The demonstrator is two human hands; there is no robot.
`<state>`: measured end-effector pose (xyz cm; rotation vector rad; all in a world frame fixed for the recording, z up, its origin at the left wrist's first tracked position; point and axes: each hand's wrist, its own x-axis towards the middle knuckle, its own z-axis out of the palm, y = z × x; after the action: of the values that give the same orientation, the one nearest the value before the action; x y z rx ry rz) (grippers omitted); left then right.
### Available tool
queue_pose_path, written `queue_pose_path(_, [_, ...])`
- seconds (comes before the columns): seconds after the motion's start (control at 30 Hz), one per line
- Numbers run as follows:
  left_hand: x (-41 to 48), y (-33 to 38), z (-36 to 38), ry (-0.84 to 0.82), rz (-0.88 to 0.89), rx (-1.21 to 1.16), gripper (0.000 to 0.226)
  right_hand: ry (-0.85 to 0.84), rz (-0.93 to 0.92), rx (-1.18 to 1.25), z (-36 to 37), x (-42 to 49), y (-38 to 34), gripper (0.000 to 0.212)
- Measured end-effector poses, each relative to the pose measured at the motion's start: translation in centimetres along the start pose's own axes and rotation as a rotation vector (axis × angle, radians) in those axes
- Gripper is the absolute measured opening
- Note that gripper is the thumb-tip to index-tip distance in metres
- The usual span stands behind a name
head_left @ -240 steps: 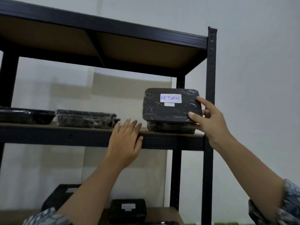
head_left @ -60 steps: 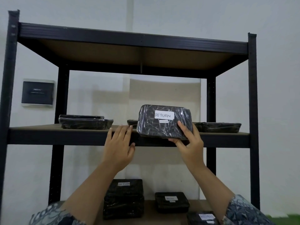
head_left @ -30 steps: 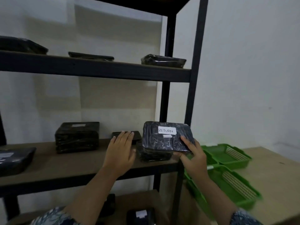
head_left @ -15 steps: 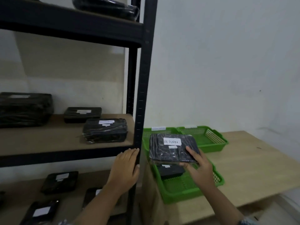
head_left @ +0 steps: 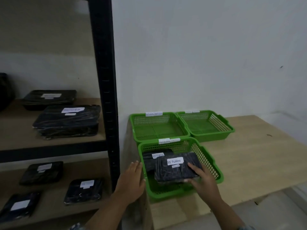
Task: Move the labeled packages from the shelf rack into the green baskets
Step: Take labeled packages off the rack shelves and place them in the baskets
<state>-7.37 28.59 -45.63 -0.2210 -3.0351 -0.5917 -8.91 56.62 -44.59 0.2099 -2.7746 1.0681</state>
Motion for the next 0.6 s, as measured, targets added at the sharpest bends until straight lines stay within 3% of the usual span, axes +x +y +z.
queue_pose_path(0.27, [0.7,1.1,2.8,-0.166,-0.044,0.054,0.074,-0.245,0.063,0.046,1.7,1.5,1.8,0.063])
queue_pose_path(0.5, [0.6,0.8,3.0,-0.15,-0.046,0.049,0.076,-0.403,0.073,-0.115,2.5,2.2,2.8,0.063])
queue_pose_path(0.6, [0.5,1.0,2.9,-0.147,-0.046,0.057,0.076,-0.454,0.094,-0.203,2.2,2.4,2.9,0.092])
